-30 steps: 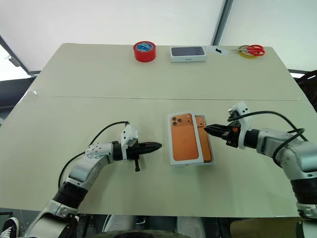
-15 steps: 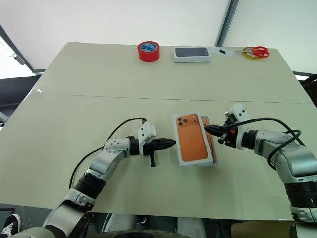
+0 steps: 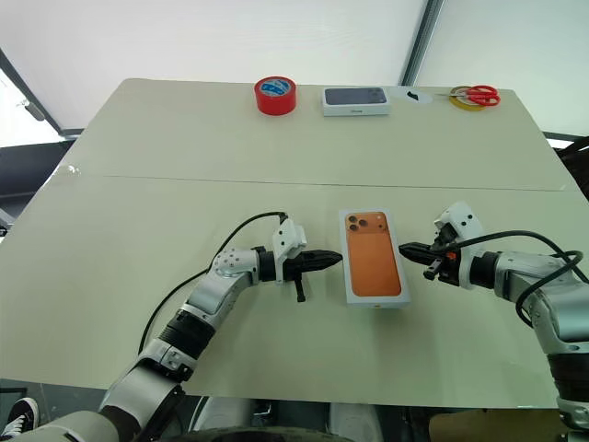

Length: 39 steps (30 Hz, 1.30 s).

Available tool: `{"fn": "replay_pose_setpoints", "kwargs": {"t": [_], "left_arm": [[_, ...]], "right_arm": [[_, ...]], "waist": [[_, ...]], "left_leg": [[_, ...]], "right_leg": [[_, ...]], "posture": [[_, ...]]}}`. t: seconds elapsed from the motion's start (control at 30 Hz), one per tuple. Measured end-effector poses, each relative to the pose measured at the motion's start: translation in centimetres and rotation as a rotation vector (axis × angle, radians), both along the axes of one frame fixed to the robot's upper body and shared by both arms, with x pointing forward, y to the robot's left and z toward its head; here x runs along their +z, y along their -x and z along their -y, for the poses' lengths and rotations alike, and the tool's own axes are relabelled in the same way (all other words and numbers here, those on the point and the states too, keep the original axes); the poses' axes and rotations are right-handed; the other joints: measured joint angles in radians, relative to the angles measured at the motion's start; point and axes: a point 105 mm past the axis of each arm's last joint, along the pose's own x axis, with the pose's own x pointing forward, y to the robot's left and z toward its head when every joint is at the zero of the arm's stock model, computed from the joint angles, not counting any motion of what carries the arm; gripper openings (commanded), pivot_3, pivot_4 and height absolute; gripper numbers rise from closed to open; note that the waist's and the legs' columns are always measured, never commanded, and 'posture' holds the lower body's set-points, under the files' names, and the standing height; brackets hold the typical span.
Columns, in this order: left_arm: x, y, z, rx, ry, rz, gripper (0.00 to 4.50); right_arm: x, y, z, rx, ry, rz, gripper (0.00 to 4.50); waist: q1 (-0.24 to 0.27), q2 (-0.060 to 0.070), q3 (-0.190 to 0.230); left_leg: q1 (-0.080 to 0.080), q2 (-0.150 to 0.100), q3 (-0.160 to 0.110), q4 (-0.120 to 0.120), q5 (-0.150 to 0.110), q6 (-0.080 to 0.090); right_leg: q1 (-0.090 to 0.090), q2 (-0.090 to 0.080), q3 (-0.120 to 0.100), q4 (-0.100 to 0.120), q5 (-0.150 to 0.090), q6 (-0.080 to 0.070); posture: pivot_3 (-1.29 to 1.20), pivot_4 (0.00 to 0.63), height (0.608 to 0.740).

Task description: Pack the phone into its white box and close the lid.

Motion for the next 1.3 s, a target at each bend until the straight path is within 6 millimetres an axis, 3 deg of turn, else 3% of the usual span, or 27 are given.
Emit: {"fn": "replay_pose_setpoints", "kwargs": {"t": [0.3, 0.47, 0.53, 0.63, 0.73, 0.87, 0.93, 0.97, 1.07, 1.2, 1.23, 1.3], "left_arm": [[0.5, -0.3, -0.3, 0.019, 0.026, -0.021, 0.0], [6.6, -1.0, 1.9, -0.015, 0.148, 0.09, 0.0], [7.6, -1.4, 2.6, -0.006, 0.157, 0.136, 0.0], [6.1, -2.5, 3.4, 0.044, 0.101, 0.108, 0.0], [3.1, -3.2, 3.5, 0.074, -0.012, 0.04, 0.0], [2.2, -3.3, 3.4, 0.066, -0.074, 0.023, 0.0], [2.0, -3.3, 2.9, 0.052, -0.092, 0.018, 0.55], [1.9, -3.3, 2.7, 0.043, -0.098, 0.016, 0.87], [2.0, -3.4, 2.3, 0.057, -0.09, 0.02, 2.49], [3.3, -3.8, -0.6, 0.116, -0.015, -0.004, 4.5], [4.3, -4.1, -2.0, 0.144, -0.008, 0.04, 4.5], [5.8, -4.6, -4.7, 0.207, -0.001, 0.086, 4.5]], "right_arm": [[-0.6, -0.2, -0.1, 0.036, 0.051, 0.022, 0.06], [3.5, -2.2, -1.4, 0.03, -0.144, 0.126, 0.06], [4.5, -2.3, -1.7, 0.048, -0.16, 0.152, 0.06], [3.1, -1.7, -2.1, 0.069, -0.129, 0.117, 0.06], [-0.3, -0.8, -2.9, 0.092, -0.048, 0.017, 0.06], [-0.6, -0.7, -2.7, 0.118, 0.076, 0.06, 0.06], [-0.6, -0.8, -2.7, 0.109, 0.057, 0.054, 0.0], [-0.6, -0.7, -2.8, 0.101, 0.029, 0.042, 0.55], [-0.1, 0.2, -3.8, 0.145, -0.123, -0.035, 1.9], [2.0, -0.8, -4.4, 0.146, -0.18, 0.048, 4.1], [2.6, -1.0, -4.3, 0.149, -0.178, 0.083, 4.45], [3.2, -1.1, -4.1, 0.168, -0.157, 0.137, 4.45]], "waist": [[-0.001, 0.0, 0.0], [0.002, 0.0, 0.0], [0.003, 0.0, 0.0], [0.002, 0.0, 0.0], [0.0, 0.0, 0.0], [0.0, 0.0, 0.0], [0.0, 0.0, 0.0], [0.0, 0.0, 0.0], [0.0, 0.0, 0.0], [-0.01, 0.0, 0.001], [-0.009, 0.0, 0.001], [-0.008, 0.0, 0.001]], "left_leg": [[0.0, 0.0, 0.0, 0.0, 0.0, 0.0], [0.0, 0.0, -0.001, 0.001, 0.001, -0.002], [0.0, 0.0, -0.001, 0.001, 0.003, -0.006], [0.0, -0.001, 0.0, 0.001, 0.003, -0.004], [0.0, -0.001, 0.0, 0.001, 0.0, 0.0], [0.001, 0.0, 0.0, 0.001, 0.001, -0.001], [0.002, 0.0, 0.0, 0.001, 0.001, -0.001], [0.002, 0.0, 0.0, 0.001, 0.001, -0.001], [0.002, 0.0, -0.001, 0.001, 0.001, -0.001], [0.002, 0.001, 0.0, 0.0, 0.003, -0.004], [0.002, 0.001, -0.001, -0.001, 0.005, -0.009], [0.002, 0.001, -0.001, -0.002, 0.005, -0.009]], "right_leg": [[0.0, 0.0, 0.0, 0.0, 0.0, 0.0], [0.0, 0.001, 0.0, 0.001, 0.0, 0.0], [0.001, 0.001, -0.001, -0.001, 0.0, 0.0], [0.002, 0.001, -0.001, -0.001, 0.0, 0.0], [0.0, 0.001, -0.001, 0.0, 0.0, 0.001], [0.001, 0.002, 0.0, 0.001, 0.0, 0.001], [0.002, 0.002, 0.0, 0.001, 0.0, 0.001], [0.003, 0.002, 0.0, 0.001, 0.0, 0.001], [0.003, 0.001, 0.0, 0.001, 0.0, 0.001], [0.001, 0.001, 0.0, 0.001, 0.0, 0.001], [0.001, 0.002, 0.0, 0.001, 0.0, 0.001], [0.001, 0.002, 0.0, 0.001, 0.0, 0.001]], "posture": [[0.0, 0.15, 0.73], [0.0, 0.15, 0.73], [0.0, 0.15, 0.73], [0.0, 0.15, 0.73], [0.0, 0.15, 0.73], [0.0, 0.15, 0.73], [0.0, 0.15, 0.73], [0.0, 0.15, 0.73], [0.0, 0.15, 0.73], [0.0, 0.15, 0.73], [0.0, 0.15, 0.73], [0.0, 0.15, 0.73]]}}
